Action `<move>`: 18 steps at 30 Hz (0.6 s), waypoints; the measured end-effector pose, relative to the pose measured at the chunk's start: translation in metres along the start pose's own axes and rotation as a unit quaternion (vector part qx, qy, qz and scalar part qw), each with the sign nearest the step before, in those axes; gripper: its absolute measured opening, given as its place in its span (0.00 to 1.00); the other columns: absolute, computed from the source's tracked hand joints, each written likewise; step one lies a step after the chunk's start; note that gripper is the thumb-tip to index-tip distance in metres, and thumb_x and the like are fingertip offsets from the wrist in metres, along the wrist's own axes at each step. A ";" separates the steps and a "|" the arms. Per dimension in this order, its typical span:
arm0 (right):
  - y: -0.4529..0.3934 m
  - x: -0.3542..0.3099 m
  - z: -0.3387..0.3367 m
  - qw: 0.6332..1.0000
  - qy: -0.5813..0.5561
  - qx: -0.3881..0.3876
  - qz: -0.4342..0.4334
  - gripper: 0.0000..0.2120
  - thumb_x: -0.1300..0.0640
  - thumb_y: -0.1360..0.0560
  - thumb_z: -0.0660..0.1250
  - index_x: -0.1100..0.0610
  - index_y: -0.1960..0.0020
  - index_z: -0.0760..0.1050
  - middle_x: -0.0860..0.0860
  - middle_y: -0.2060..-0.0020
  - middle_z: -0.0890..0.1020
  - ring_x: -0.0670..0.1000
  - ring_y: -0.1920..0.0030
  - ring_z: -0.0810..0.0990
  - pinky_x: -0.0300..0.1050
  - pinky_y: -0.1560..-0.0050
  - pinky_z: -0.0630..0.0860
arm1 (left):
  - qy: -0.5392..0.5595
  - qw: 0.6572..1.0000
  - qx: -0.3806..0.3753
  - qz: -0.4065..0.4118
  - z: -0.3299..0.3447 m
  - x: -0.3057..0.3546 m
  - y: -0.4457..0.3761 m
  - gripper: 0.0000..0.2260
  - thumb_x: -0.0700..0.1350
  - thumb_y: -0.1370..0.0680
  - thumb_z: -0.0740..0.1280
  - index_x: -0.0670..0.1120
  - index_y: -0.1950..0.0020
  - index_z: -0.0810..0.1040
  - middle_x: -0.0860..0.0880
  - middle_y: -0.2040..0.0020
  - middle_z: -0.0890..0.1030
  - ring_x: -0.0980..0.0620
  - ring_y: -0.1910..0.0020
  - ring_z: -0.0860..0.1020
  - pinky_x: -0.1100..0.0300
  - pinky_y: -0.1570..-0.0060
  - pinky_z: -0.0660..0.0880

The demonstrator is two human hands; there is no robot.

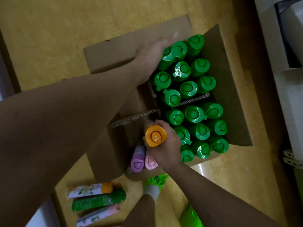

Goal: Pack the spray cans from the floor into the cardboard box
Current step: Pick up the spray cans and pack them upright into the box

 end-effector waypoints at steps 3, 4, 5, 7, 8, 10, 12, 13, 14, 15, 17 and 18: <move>0.002 0.006 0.005 1.000 0.013 -0.005 0.018 0.26 0.54 0.36 0.78 0.44 0.43 0.70 0.44 0.54 0.81 0.51 0.53 0.80 0.46 0.55 0.75 | -0.018 0.999 0.026 0.013 -0.003 0.000 -0.006 0.26 0.65 0.39 0.76 0.56 0.45 0.83 0.54 0.49 0.86 0.51 0.49 0.84 0.49 0.44 0.79; 0.002 0.007 0.006 1.000 0.013 -0.005 0.022 0.26 0.54 0.36 0.77 0.44 0.44 0.69 0.43 0.54 0.81 0.50 0.53 0.80 0.47 0.56 0.75 | -0.006 1.000 0.024 0.006 -0.002 -0.006 -0.012 0.24 0.63 0.40 0.77 0.56 0.47 0.83 0.54 0.50 0.86 0.50 0.50 0.85 0.48 0.45 0.80; 0.002 0.009 0.006 1.000 0.010 -0.001 0.025 0.26 0.55 0.37 0.78 0.44 0.44 0.70 0.43 0.53 0.81 0.49 0.52 0.80 0.46 0.55 0.75 | 0.003 1.000 0.021 0.001 0.000 -0.008 -0.015 0.23 0.61 0.39 0.77 0.55 0.47 0.83 0.53 0.51 0.86 0.50 0.51 0.85 0.48 0.46 0.81; 0.002 0.012 0.006 0.999 0.003 0.003 0.032 0.25 0.57 0.37 0.78 0.44 0.46 0.71 0.41 0.52 0.80 0.46 0.52 0.78 0.44 0.54 0.75 | 0.020 0.999 0.027 -0.006 0.004 -0.011 -0.018 0.24 0.58 0.36 0.77 0.54 0.43 0.82 0.52 0.49 0.85 0.50 0.50 0.84 0.49 0.45 0.80; 0.002 0.013 0.006 0.999 0.002 0.001 0.036 0.25 0.57 0.38 0.78 0.44 0.46 0.71 0.41 0.53 0.79 0.45 0.52 0.78 0.44 0.54 0.75 | 0.023 0.999 0.042 -0.007 0.005 -0.012 -0.017 0.26 0.58 0.35 0.77 0.53 0.40 0.80 0.52 0.46 0.84 0.50 0.48 0.83 0.50 0.44 0.79; 0.002 0.017 0.007 0.999 0.003 -0.007 0.044 0.24 0.56 0.37 0.77 0.44 0.46 0.70 0.41 0.55 0.79 0.45 0.54 0.78 0.45 0.55 0.75 | 0.021 0.997 0.069 -0.012 0.008 -0.018 -0.018 0.31 0.60 0.36 0.77 0.55 0.36 0.77 0.51 0.40 0.80 0.49 0.44 0.80 0.49 0.41 0.78; 0.003 0.018 0.008 0.999 0.006 -0.018 0.045 0.25 0.54 0.36 0.76 0.44 0.44 0.68 0.42 0.56 0.80 0.48 0.55 0.79 0.44 0.58 0.74 | 0.018 0.997 0.079 -0.015 0.011 -0.025 -0.019 0.33 0.64 0.41 0.76 0.59 0.37 0.76 0.50 0.39 0.79 0.46 0.43 0.80 0.46 0.42 0.78; 0.004 0.016 0.007 0.999 0.010 -0.019 0.036 0.26 0.54 0.36 0.76 0.44 0.44 0.67 0.42 0.56 0.80 0.49 0.56 0.79 0.43 0.60 0.72 | 0.012 0.996 0.083 -0.017 0.012 -0.027 -0.021 0.33 0.65 0.42 0.76 0.60 0.38 0.76 0.50 0.38 0.79 0.46 0.42 0.79 0.46 0.42 0.78; 0.005 0.014 0.007 0.999 0.018 -0.017 0.021 0.26 0.54 0.36 0.76 0.44 0.43 0.67 0.42 0.55 0.80 0.49 0.56 0.79 0.41 0.60 0.69 | 0.005 0.996 0.084 -0.023 0.012 -0.028 -0.022 0.33 0.65 0.42 0.75 0.60 0.38 0.75 0.49 0.38 0.78 0.46 0.42 0.79 0.46 0.42 0.78; 0.005 0.012 0.006 1.000 0.022 -0.016 0.006 0.26 0.55 0.36 0.76 0.45 0.43 0.68 0.43 0.53 0.80 0.49 0.55 0.79 0.39 0.60 0.68 | -0.001 0.996 0.082 -0.027 0.011 -0.027 -0.022 0.33 0.64 0.40 0.75 0.59 0.37 0.75 0.49 0.37 0.78 0.46 0.42 0.79 0.47 0.42 0.78; 0.007 0.013 0.007 1.000 0.016 -0.017 -0.005 0.24 0.58 0.36 0.76 0.48 0.43 0.71 0.45 0.48 0.80 0.48 0.51 0.78 0.38 0.57 0.70 | -0.020 0.996 0.083 -0.033 0.009 -0.028 -0.026 0.33 0.62 0.37 0.75 0.55 0.35 0.73 0.48 0.37 0.77 0.47 0.43 0.79 0.49 0.41 0.77; 0.007 0.014 0.007 1.000 0.013 -0.020 -0.001 0.24 0.58 0.36 0.76 0.49 0.44 0.72 0.44 0.47 0.79 0.47 0.50 0.78 0.39 0.55 0.71 | -0.028 0.996 0.084 -0.030 0.007 -0.027 -0.026 0.32 0.61 0.35 0.75 0.54 0.34 0.73 0.48 0.37 0.77 0.47 0.43 0.78 0.50 0.41 0.77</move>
Point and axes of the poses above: each hand's wrist, its own y-axis away from the middle knuckle, its own z-axis out of the palm, x = y × z, the point moved 8 cm from there along -y, towards the middle knuckle
